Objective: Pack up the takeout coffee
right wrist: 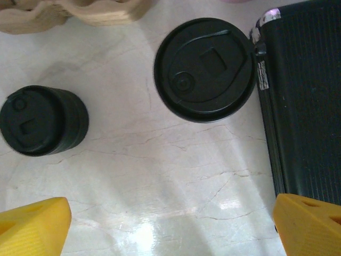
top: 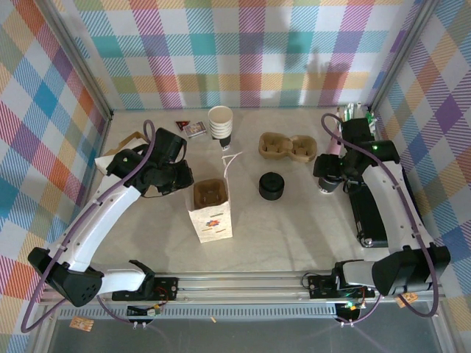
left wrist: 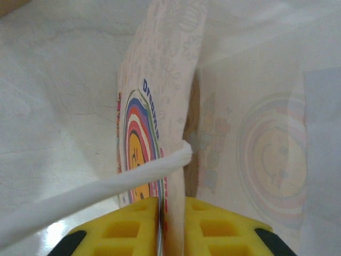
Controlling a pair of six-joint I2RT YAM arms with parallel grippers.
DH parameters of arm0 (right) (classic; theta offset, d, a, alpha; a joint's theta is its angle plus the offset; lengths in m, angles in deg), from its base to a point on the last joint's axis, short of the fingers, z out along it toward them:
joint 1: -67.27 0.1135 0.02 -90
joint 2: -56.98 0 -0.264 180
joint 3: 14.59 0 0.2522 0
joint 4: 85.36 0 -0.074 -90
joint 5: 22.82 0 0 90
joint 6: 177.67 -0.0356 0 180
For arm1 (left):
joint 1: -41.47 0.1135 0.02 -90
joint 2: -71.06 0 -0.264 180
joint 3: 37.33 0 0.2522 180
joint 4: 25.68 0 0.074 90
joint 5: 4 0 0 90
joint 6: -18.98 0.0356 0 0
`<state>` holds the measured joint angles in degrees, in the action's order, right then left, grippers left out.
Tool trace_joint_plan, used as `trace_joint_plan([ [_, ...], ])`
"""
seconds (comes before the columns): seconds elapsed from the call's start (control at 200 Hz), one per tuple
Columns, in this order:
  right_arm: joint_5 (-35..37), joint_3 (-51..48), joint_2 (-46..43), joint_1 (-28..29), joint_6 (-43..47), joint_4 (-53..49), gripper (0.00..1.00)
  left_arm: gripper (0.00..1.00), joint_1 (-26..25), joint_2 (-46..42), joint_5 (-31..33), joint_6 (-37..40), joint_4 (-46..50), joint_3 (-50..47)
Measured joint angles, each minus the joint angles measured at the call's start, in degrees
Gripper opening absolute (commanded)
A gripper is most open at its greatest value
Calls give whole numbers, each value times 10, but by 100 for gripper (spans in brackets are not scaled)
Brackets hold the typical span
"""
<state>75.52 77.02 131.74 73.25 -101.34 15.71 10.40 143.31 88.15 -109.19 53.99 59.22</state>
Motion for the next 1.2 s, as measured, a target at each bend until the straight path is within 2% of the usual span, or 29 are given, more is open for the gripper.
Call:
trace_joint_plan([
  [0.025, 0, -3, 5, -5, 0, 3, 97, 0, 0, 0, 0, 4, 0, 0],
  [0.375, 17, -5, 79, -41, 0, 82, 95, 0, 0, -7, -1, 9, 1, 3],
  [0.47, 23, -5, 94, -42, -1, 94, 96, 35, 0, -16, -7, 7, -1, 2],
  [0.51, 26, -4, 101, -42, -1, 97, 96, 42, 0, -19, -10, 4, -2, 1],
  [0.555, 28, -3, 110, -42, -1, 101, 96, 46, 0, -22, -12, -2, -3, 0],
  [1.2, 32, -3, 168, -45, -3, 146, 96, 52, 0, -45, -14, -1, -29, -1],
])
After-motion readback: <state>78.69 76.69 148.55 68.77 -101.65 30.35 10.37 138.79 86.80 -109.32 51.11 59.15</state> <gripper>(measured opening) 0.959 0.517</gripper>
